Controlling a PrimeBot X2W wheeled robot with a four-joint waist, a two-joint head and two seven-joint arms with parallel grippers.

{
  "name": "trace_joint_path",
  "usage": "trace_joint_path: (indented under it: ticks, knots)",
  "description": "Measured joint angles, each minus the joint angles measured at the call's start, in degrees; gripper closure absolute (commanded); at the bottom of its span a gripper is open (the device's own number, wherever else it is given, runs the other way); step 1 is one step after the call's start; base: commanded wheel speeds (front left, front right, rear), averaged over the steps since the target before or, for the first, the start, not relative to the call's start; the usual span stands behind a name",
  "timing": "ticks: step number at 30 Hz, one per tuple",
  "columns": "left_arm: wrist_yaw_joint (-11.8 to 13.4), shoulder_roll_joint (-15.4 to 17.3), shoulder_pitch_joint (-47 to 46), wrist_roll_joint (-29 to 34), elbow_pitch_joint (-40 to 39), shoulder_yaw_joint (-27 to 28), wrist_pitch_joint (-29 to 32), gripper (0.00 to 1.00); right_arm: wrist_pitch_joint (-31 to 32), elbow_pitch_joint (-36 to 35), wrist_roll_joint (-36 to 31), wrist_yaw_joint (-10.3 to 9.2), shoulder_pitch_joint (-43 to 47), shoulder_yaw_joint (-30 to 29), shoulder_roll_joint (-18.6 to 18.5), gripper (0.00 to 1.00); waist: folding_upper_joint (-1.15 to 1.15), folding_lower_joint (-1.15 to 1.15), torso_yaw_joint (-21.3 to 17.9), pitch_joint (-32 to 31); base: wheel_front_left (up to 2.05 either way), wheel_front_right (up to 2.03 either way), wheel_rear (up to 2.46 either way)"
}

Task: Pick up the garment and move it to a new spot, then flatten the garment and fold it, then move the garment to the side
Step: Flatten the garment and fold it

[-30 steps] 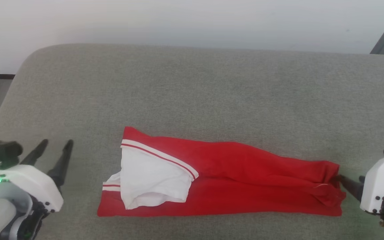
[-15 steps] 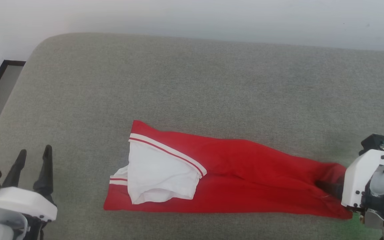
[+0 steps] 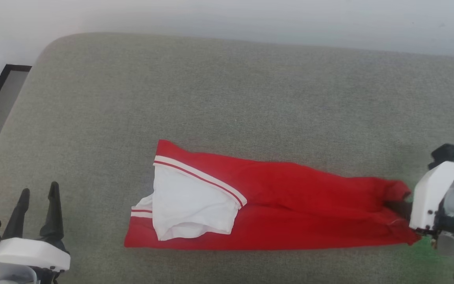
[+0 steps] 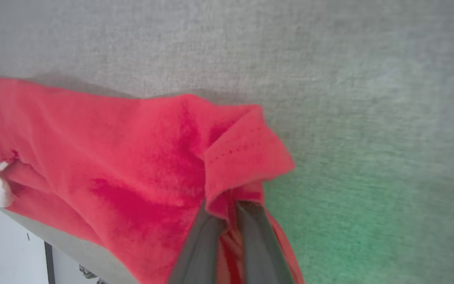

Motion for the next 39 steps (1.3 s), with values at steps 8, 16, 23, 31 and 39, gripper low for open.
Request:
trace_joint_path:
  ticks: [8,16,23,31,39]
  knots:
    - [-2.04,-3.49,-0.40,4.20,0.19,3.91,-0.01,0.00,-0.59,0.52,-0.88,0.00,-1.70,-5.19,-5.10,1.00,0.00,0.00,-1.11,0.68,0.00,0.00,0.00]
    - [-2.41,-5.05,-1.96,5.75,-0.65,3.85,-0.01,0.00,-4.67,6.31,-6.37,0.00,-5.80,-11.59,-10.92,1.00,0.00,0.00,-2.75,1.93,0.00,0.00,0.00]
    - [-2.41,-4.85,-3.00,5.54,-0.55,2.64,-0.01,0.00,-8.70,12.81,-9.93,0.00,-9.12,-14.30,-13.00,1.00,0.00,0.00,-3.93,2.62,0.00,0.00,0.00]
    - [-2.42,-4.70,-3.16,4.23,-0.73,2.88,0.00,0.00,-6.41,5.83,-4.52,0.00,-8.08,-8.27,-11.58,1.00,0.00,0.00,-4.86,1.54,0.00,0.00,0.00]
    - [-2.42,-4.61,-2.30,4.15,-0.48,2.87,0.00,0.00,-1.62,-11.20,1.03,-0.01,-1.37,0.05,-7.44,1.00,0.00,0.00,-4.33,-0.02,0.00,0.00,0.00]
